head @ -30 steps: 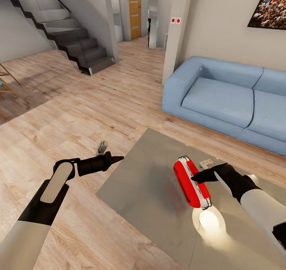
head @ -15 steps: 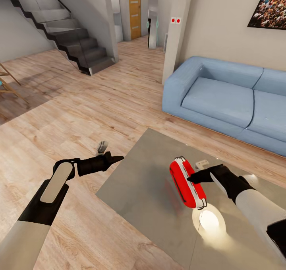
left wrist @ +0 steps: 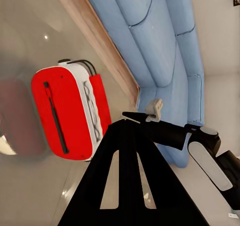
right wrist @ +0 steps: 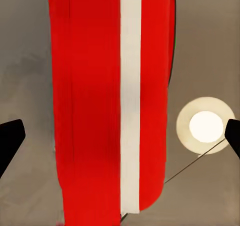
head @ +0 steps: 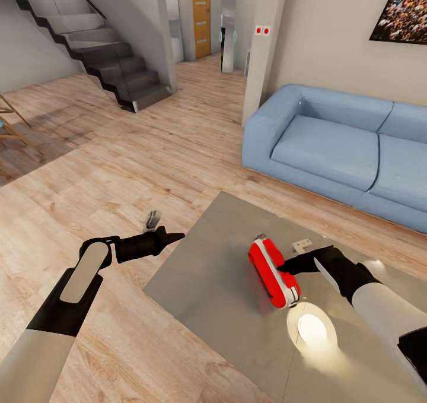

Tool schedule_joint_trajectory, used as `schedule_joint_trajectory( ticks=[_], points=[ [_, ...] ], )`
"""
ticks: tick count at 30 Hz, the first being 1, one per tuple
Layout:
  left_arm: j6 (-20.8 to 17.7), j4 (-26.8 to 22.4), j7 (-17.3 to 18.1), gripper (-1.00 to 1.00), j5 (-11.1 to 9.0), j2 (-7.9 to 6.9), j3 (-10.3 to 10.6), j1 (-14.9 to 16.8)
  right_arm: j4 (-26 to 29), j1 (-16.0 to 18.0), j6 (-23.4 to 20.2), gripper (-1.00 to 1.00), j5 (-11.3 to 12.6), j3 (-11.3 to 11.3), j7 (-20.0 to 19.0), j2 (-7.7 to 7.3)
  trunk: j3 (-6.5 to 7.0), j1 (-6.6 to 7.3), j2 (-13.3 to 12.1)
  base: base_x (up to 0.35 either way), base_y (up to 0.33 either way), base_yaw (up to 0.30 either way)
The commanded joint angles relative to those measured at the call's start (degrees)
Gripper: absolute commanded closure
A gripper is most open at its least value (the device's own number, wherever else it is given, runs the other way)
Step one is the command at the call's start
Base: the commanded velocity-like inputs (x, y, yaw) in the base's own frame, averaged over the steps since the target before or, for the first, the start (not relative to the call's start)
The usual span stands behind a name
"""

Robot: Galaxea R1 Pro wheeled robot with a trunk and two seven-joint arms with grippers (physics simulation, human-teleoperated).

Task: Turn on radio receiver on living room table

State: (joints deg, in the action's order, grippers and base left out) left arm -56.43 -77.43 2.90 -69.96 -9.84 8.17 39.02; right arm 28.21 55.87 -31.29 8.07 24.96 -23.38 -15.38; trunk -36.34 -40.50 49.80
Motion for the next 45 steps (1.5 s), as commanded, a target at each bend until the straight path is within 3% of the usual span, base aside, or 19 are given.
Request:
schedule_joint_trajectory(
  ticks=[1, 15, 19, 22, 24, 25, 26, 27, 28, 32, 45],
  points=[
    [0.0, 0.0, 0.0, 1.00, 0.0, 0.00, 0.0, 0.0, 0.0, 0.0, 0.0, -1.00, 0.0, 0.0, 0.0, 0.00, 0.00, 0.00, 0.0, 0.000, 0.000, 0.000],
    [0.0, 0.0, 0.0, 1.00, 0.0, 0.00, 0.0, 0.0, 0.7, 0.0, 0.1, -1.00, -0.2, 0.0, -0.5, -0.49, 0.00, 0.00, 0.0, 0.000, 0.000, 0.000],
    [0.0, 0.0, 0.0, 1.00, 0.0, 0.00, 0.0, 0.0, 8.1, 0.0, -2.3, -1.00, -0.1, 0.1, -1.1, -1.29, 0.00, 0.00, 0.0, 0.000, 0.000, 0.000],
    [0.0, 0.0, 0.0, 1.00, 0.0, 0.00, 0.0, 0.0, 21.4, 0.0, -12.5, -1.00, 0.4, 0.1, -2.8, -5.68, 0.00, 0.00, 0.0, 0.000, 0.000, 0.000],
    [0.0, 0.0, 0.1, 1.00, 0.0, 0.00, 0.0, 0.0, 31.2, 0.0, -19.7, -1.00, 2.4, 0.1, -4.0, -8.77, 0.00, 0.00, 0.0, 0.000, 0.000, 0.000],
    [0.0, -0.1, 0.1, 1.00, 0.0, 0.00, 0.0, 0.0, 38.1, 0.0, -25.0, -1.00, 4.3, 0.1, -4.4, -11.61, 0.00, 0.00, 0.0, 0.000, 0.000, 0.000],
    [0.0, -0.1, 0.1, 1.00, 0.0, 0.00, 0.0, 0.0, 41.8, 0.0, -28.1, -1.00, 5.5, 0.1, -4.6, -13.44, 0.00, 0.00, 0.0, 0.000, 0.000, 0.000],
    [0.0, -0.1, 0.1, 1.00, 0.0, 0.00, 0.0, 0.0, 45.5, 0.0, -28.7, -1.00, 7.3, 0.1, -4.8, -15.53, 0.00, 0.00, 0.0, 0.000, 0.000, 0.000],
    [0.0, -0.1, 0.1, 1.00, 0.0, 0.00, 0.0, 0.0, 47.4, -0.1, -28.7, -1.00, 8.7, 0.1, -4.8, -16.66, 0.00, 0.00, 0.0, 0.000, 0.000, 0.000],
    [0.0, -0.2, 0.1, 1.00, 0.0, 0.00, 0.0, 0.0, 49.3, -0.1, -28.7, -1.00, 9.9, 0.1, -4.8, -17.70, 0.00, 0.00, 0.0, 0.000, 0.000, 0.000],
    [0.0, -0.2, 0.1, 1.00, 0.0, 0.00, 0.0, 0.0, 49.5, -0.1, -28.7, -1.00, 10.2, 0.0, -4.9, -17.93, 0.59, 0.00, 0.0, 0.000, 0.000, 0.000]
  ],
)
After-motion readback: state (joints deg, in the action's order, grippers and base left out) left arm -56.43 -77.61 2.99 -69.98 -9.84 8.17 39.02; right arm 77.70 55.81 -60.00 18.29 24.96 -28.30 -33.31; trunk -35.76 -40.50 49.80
